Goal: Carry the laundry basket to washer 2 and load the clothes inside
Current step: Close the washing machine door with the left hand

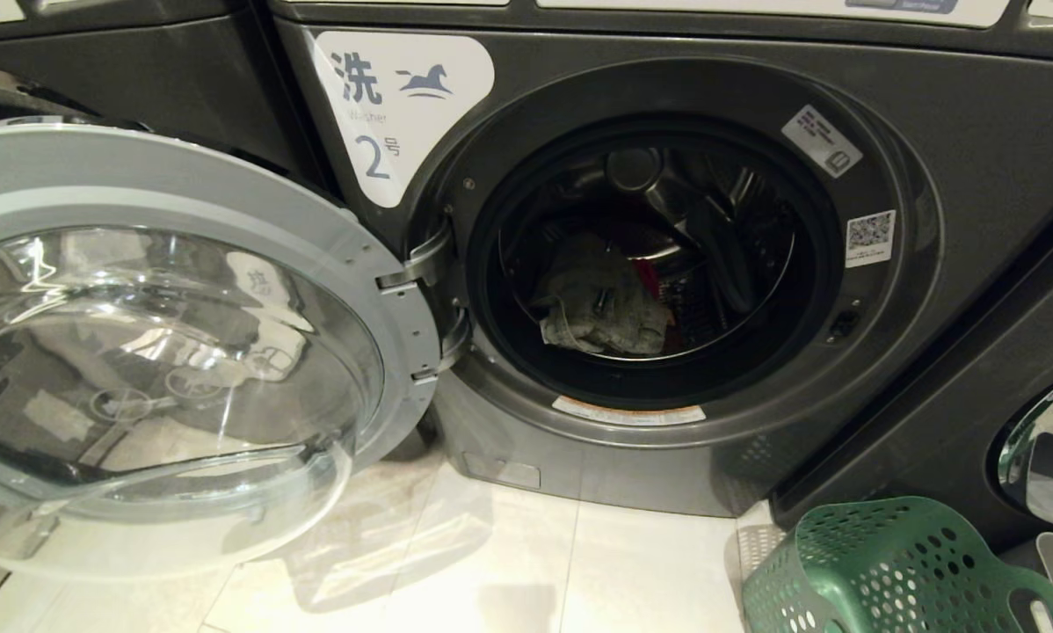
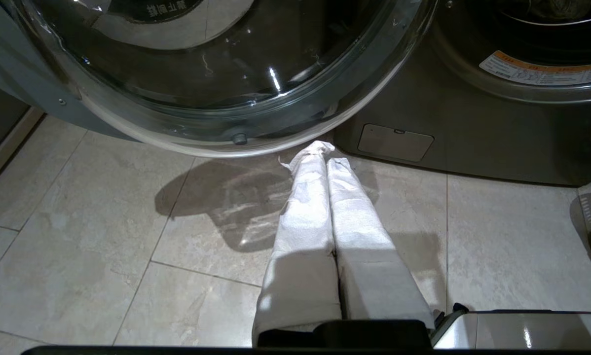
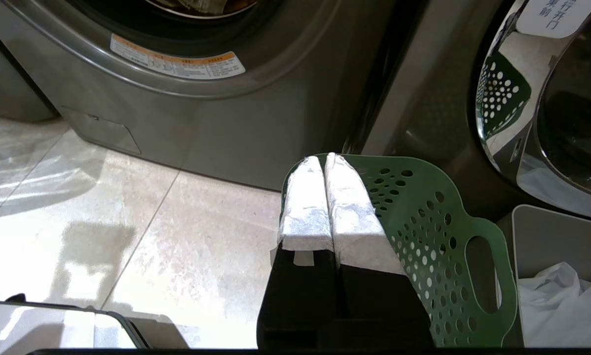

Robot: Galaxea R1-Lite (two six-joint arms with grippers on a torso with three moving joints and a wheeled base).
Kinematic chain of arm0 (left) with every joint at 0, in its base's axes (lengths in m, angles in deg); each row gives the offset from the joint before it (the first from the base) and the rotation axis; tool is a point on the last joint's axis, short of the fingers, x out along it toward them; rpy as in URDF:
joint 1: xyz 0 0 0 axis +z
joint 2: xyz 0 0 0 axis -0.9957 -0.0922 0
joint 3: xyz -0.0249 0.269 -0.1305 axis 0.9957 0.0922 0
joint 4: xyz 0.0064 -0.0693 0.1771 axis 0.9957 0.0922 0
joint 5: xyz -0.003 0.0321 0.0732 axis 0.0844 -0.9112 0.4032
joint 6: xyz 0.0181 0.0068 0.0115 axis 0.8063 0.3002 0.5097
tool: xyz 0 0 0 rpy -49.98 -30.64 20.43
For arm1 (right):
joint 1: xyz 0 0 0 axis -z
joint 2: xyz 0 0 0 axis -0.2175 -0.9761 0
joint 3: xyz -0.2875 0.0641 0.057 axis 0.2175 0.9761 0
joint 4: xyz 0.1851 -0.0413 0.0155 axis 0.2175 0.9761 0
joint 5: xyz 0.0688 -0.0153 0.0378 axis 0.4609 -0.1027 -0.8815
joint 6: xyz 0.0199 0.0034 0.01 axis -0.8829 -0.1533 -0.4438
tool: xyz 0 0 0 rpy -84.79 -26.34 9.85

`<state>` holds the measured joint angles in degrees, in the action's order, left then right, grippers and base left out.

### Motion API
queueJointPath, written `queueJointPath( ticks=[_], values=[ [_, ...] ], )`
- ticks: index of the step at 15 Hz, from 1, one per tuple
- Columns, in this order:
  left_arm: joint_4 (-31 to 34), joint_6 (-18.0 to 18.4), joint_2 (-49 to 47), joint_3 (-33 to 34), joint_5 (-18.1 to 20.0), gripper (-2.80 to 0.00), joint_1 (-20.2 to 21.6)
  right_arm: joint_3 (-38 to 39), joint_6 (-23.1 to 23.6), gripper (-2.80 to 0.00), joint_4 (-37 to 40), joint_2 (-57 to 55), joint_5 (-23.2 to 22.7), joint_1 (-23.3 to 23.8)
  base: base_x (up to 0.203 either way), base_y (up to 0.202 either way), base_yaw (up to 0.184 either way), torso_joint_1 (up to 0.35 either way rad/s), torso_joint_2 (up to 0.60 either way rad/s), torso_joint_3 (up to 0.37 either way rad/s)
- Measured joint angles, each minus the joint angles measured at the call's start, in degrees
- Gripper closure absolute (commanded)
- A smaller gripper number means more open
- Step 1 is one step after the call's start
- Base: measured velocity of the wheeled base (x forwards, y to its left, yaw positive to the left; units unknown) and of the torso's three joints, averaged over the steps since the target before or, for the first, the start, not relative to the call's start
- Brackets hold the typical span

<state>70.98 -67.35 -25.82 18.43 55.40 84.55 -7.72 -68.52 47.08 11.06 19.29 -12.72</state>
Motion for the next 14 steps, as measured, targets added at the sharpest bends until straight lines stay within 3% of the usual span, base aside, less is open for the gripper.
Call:
queueJointPath(
  ticks=[7,14],
  values=[
    [0.0,0.0,0.0,0.0,0.2,0.0,0.0,0.0,-0.2,0.0,0.0,0.0,0.0,0.0,0.0,0.0,0.0,0.004,0.0,0.193],
    [0.0,2.3,0.0,0.1,0.8,0.0,0.0,0.0,-0.2,0.0,0.0,0.0,0.0,0.0,0.0,0.0,0.0,0.0,0.0,0.019]
  ],
)
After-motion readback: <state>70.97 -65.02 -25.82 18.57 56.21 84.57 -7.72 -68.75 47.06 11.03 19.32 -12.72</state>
